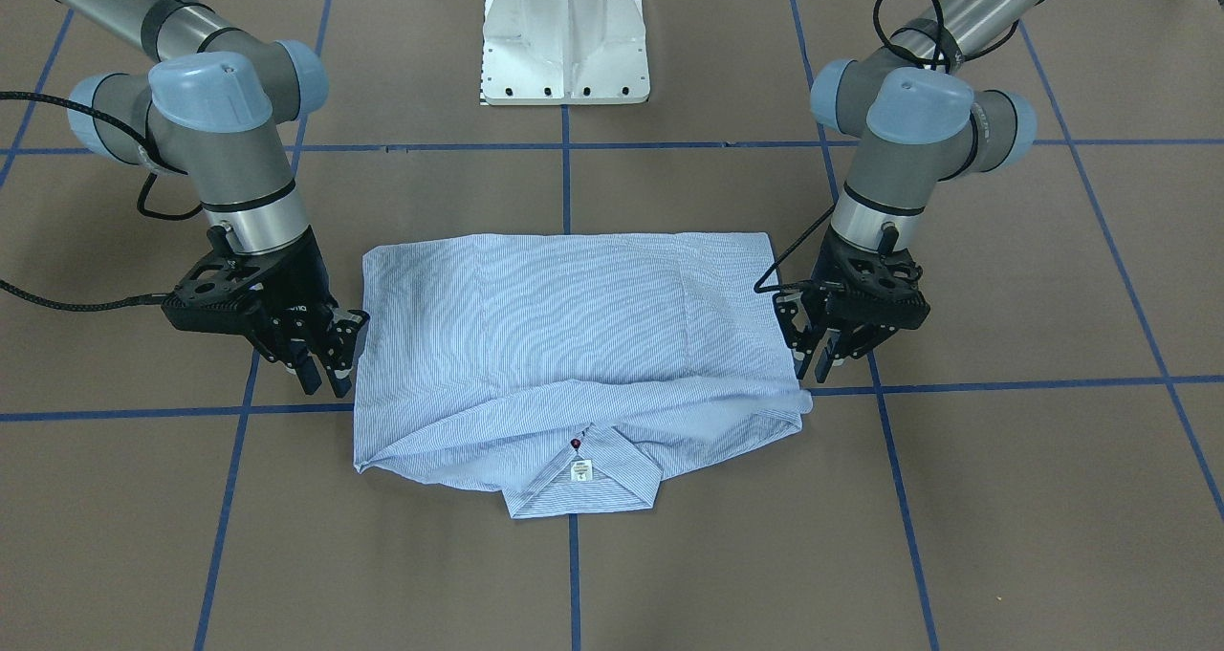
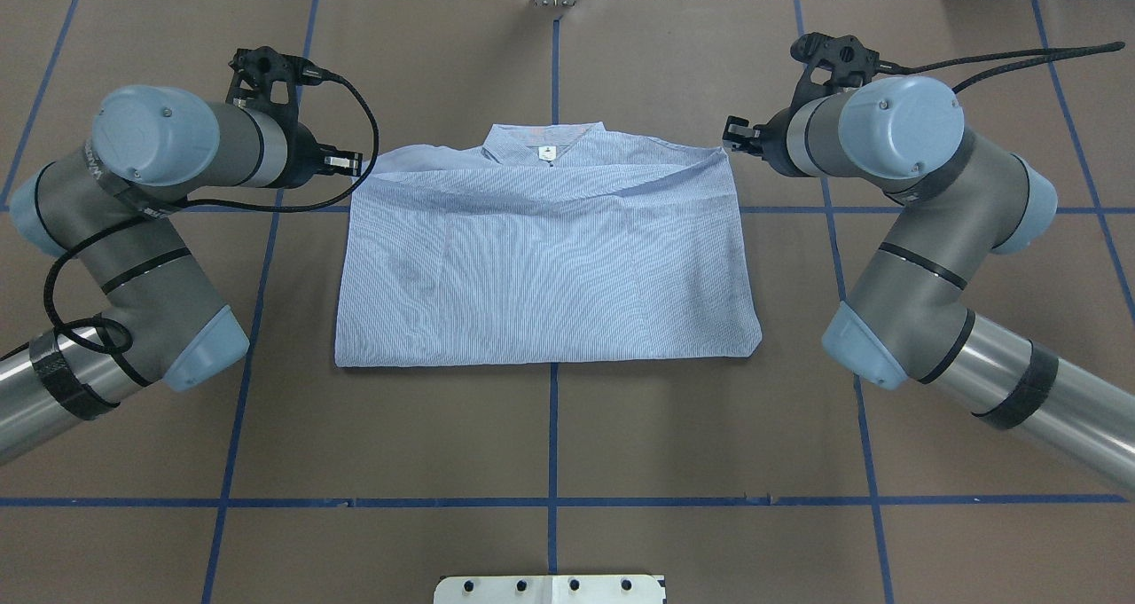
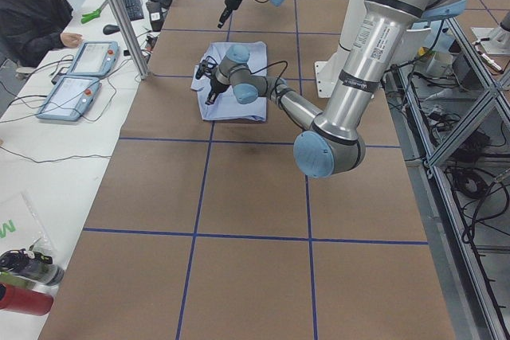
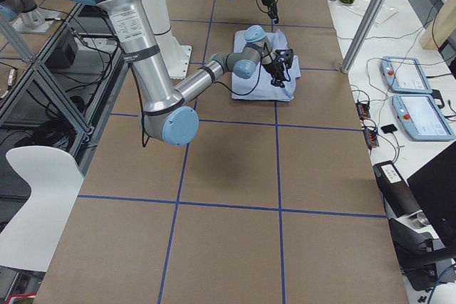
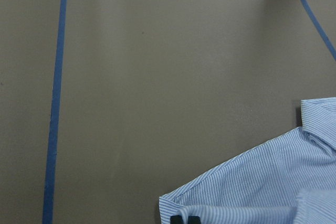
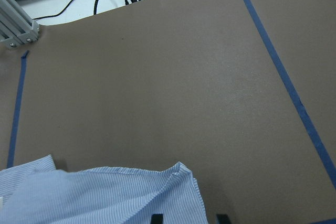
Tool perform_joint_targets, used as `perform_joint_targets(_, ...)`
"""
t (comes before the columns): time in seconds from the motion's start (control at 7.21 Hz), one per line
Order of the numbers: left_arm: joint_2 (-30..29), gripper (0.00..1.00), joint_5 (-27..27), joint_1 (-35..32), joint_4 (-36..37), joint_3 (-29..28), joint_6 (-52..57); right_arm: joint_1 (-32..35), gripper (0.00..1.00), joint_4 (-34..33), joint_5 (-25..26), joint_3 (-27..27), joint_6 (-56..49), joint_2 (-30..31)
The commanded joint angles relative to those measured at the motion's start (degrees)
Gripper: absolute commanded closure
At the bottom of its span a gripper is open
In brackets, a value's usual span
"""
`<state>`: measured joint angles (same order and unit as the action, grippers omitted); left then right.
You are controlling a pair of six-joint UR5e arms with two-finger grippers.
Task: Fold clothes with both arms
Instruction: 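Lay the hem onto the collar and open both grippers, then lower the left gripper to the shirt edge nearest it while the right lifts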
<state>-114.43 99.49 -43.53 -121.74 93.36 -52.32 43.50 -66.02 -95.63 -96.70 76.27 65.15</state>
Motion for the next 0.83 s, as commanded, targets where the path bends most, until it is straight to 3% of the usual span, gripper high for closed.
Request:
perform_joint_targets(0.0,2.18,0.00,4.31,-0.24,-0.78,3.92,0.90,3.34,0.00,-0.25,-7.45,-1.29,-0.50,0.33)
perform_joint_targets(0.14,4.28,0.00,4.31,0.20,-1.04,6.11,-0.06,3.17,0.00,-0.08,-6.69,-1.38,-0.68,1.38)
perform_joint_targets(0.28,10.30,0.00,4.31,1.51,-6.09,9.01,-0.24,3.26,0.00,0.01,-6.59,-1.56,-0.68,1.39)
perform_joint_targets(0.42,16.46,0.00,3.53,5.09,-15.80,9.73,-4.94,3.26,0.00,0.01,-6.50,-1.47,-0.68,1.39)
perform_joint_targets(0.69,17.48,0.00,-4.43,14.39,-18.18,9.65,-14.87,3.26,0.00,0.10,-6.33,-1.47,-0.68,1.39)
